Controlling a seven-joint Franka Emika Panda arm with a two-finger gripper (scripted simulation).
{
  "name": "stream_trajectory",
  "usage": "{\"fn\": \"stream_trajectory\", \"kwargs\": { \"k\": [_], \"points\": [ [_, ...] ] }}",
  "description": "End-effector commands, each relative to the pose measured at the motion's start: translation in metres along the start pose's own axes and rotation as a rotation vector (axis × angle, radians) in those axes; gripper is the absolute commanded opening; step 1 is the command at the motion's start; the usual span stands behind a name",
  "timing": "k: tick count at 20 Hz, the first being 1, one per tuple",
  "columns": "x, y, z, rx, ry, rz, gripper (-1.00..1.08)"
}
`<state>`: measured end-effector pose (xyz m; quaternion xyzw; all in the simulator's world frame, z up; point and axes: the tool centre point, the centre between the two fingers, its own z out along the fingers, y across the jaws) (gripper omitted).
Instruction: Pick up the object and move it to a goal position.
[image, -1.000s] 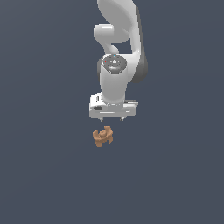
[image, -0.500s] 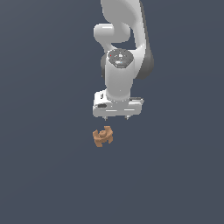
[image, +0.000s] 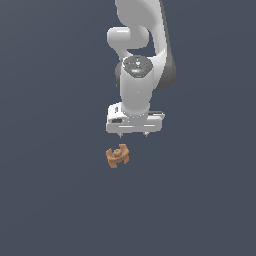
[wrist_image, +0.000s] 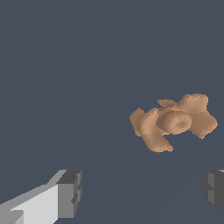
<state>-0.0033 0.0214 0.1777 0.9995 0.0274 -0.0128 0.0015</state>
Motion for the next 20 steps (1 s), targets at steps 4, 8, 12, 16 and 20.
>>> {"fn": "stream_trajectory", "kwargs": {
  "k": [4, 8, 12, 16, 20],
  "points": [
    [0.002, 0.003, 0.003, 0.002, 0.0, 0.056, 1.0],
    [0.004, 0.007, 0.006, 0.005, 0.001, 0.127, 1.0],
    [0.006, 0.012, 0.01, 0.007, 0.001, 0.222, 1.0],
    [0.01, 0.019, 0.015, 0.01, 0.002, 0.341, 1.0],
    [0.013, 0.026, 0.021, 0.013, 0.003, 0.466, 1.0]
  ]
}}
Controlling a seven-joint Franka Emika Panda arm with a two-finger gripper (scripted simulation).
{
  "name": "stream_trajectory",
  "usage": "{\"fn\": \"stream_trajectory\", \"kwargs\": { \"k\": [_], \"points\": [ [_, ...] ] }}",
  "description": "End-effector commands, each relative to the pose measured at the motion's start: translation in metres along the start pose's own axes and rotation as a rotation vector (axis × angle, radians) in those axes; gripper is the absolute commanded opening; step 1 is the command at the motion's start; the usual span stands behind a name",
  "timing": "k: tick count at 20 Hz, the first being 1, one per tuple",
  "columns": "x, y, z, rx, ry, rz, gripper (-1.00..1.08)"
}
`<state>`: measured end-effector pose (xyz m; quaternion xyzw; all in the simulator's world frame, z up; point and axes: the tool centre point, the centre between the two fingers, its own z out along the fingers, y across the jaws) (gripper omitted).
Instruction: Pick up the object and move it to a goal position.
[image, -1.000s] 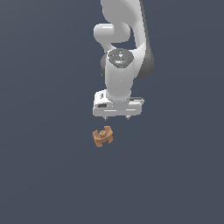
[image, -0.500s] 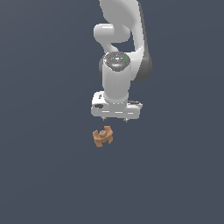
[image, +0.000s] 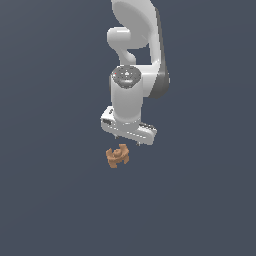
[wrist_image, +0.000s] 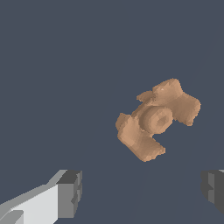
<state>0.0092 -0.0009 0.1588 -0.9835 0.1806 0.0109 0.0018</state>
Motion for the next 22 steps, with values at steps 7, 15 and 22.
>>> {"fn": "stream_trajectory", "kwargs": {
  "k": [7, 15, 22],
  "points": [
    [0.013, 0.011, 0.011, 0.004, 0.004, 0.266, 1.0],
    [0.024, 0.023, 0.021, 0.006, 0.011, 0.513, 1.0],
    [0.032, 0.03, 0.028, 0.008, 0.017, 0.674, 1.0]
  ]
}}
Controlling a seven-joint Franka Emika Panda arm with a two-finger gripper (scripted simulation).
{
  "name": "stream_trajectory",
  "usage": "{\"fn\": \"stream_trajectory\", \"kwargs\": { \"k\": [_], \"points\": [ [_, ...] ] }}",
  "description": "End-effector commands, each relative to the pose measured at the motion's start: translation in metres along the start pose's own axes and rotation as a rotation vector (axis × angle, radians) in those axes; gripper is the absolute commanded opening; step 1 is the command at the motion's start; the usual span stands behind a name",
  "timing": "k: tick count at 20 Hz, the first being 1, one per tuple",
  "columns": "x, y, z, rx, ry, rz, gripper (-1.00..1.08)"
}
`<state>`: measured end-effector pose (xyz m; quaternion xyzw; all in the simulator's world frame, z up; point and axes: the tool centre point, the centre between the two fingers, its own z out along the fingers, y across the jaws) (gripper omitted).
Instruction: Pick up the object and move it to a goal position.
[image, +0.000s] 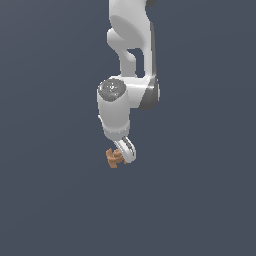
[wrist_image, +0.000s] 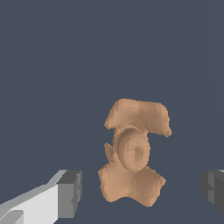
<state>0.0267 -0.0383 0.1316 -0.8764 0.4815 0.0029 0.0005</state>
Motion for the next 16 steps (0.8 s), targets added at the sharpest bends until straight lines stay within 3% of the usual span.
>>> {"fn": "stream_trajectory", "kwargs": {
  "k": [1, 16],
  "points": [
    [0.0031, 0.0004, 0.0018, 0.001, 0.002, 0.049, 1.0],
    [0.008, 0.0015, 0.0114, 0.002, 0.005, 0.123, 1.0]
  ]
}}
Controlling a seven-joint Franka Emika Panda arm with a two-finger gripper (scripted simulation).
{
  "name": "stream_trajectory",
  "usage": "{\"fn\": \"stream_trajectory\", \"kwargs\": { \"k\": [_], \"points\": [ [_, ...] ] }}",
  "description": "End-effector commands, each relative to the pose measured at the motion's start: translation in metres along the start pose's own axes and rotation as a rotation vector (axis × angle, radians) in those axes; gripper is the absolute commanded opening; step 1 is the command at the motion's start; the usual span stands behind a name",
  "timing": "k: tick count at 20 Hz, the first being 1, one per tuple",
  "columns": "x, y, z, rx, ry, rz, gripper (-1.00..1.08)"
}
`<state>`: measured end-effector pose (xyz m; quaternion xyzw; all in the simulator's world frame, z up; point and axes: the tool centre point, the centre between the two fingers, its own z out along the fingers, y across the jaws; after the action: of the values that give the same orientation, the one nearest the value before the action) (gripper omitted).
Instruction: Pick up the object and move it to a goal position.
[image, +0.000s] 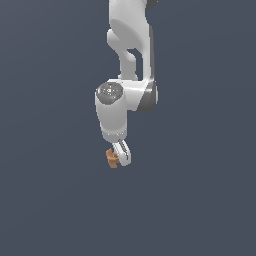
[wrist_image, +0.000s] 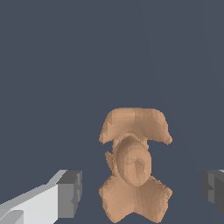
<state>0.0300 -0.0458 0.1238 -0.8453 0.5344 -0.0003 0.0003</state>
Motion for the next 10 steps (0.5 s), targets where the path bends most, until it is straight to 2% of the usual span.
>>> {"fn": "stream_trajectory", "kwargs": {
  "k": [1, 10],
  "points": [
    [0.0, 0.0, 0.007, -0.001, 0.0, 0.0, 1.0],
    [0.0, 0.001, 0.046, -0.001, 0.0, 0.005, 1.0]
  ]
}}
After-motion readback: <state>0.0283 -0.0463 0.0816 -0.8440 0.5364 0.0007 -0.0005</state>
